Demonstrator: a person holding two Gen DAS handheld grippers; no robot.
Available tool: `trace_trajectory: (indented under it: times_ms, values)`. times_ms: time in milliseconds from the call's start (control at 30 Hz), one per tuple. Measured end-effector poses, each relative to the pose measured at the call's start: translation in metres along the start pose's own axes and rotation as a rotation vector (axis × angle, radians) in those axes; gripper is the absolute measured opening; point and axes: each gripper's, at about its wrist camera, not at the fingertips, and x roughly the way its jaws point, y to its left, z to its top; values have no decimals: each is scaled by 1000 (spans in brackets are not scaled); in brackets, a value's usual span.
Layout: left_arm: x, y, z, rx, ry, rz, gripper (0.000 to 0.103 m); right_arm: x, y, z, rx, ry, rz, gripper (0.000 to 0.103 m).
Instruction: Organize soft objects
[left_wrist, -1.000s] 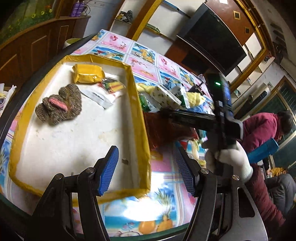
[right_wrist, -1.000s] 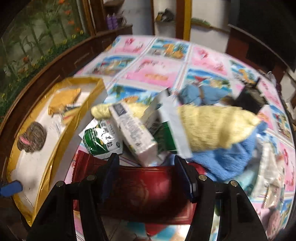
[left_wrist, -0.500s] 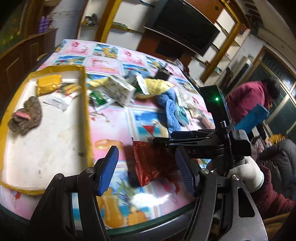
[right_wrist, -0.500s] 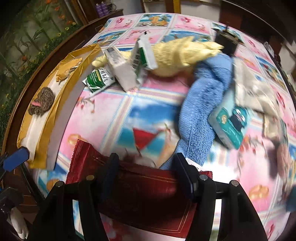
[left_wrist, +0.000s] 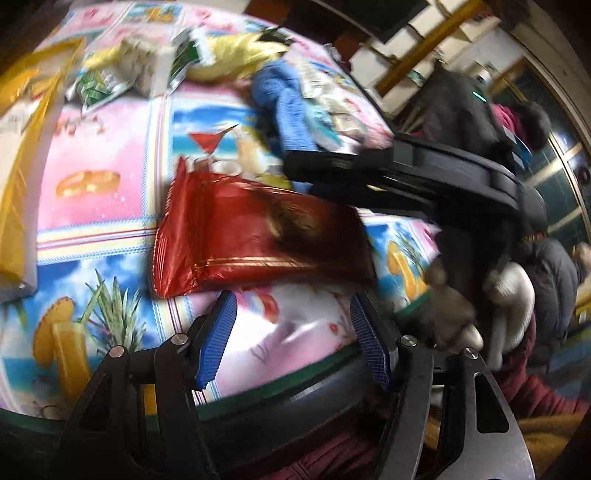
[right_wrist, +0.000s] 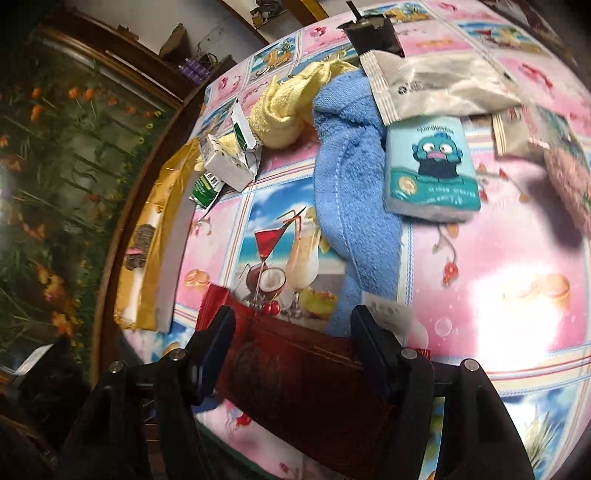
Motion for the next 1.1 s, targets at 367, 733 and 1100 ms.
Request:
trace_trajectory:
  times_ms: [367,733,1100]
  values:
    - [24,-5,56,-24,-40,78,65,-16,-30,-29,179,-19,308,70]
    - [49,-44,43,120,-60,325,77,-65,-63,-24,144,-218,51,70]
    - [67,-45,43,243,-115,448,75,-86,-78,5,92,-345,-319,70]
